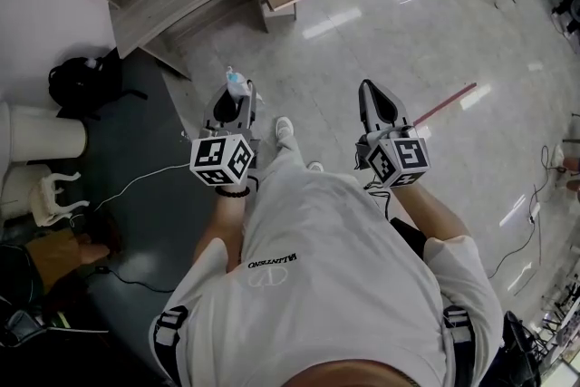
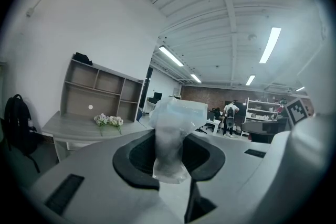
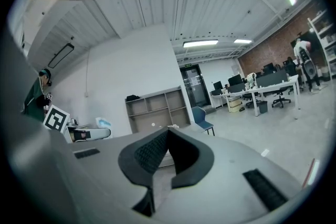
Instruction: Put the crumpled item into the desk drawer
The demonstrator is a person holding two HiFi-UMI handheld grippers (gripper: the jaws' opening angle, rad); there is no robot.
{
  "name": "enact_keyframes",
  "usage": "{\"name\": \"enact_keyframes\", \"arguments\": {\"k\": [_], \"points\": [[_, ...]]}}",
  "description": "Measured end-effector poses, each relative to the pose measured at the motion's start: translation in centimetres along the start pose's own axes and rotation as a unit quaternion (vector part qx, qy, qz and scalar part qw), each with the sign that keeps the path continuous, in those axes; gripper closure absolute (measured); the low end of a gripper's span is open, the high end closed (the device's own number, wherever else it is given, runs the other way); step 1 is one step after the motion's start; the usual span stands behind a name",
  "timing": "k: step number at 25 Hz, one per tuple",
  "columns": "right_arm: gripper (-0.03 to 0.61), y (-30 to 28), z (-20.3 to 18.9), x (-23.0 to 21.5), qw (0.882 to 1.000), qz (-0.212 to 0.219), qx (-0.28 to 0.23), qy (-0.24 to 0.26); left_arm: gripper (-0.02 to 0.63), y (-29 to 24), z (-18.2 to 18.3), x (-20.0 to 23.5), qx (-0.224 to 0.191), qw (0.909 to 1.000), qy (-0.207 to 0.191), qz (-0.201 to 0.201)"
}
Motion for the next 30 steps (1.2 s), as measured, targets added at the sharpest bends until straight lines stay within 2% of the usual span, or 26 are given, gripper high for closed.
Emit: {"name": "enact_keyframes", "arguments": {"k": [6,15,30], "points": [[0.580,-3.6,0.3,-0.8,1.000,-0.010,0.003,0.001,0.511,-3.3,1.1,2.4,-0.005,1.0000,-0.001,-0.005],[0.580,-13.7,0.9,-0.3,1.000,-0.012,0.018,0.007,0.511,-10.4,2.4,9.4,0.002,0.9998,0.015,-0.013],[0.580,-28.9,2.0,3.4,0.999,-0.007,0.033,0.021,0.511,-19.8,4.1,19.2,0.017,0.9980,0.029,-0.054]]}}
Point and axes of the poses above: the fingertips, and each gripper's own axes: y backward along the fingers, x to its left, z out of its top, the point moved 2 cm from there along y, backward along the fingers, and after that the axes turned 4 degrees about -z, right-handed, at the moved point
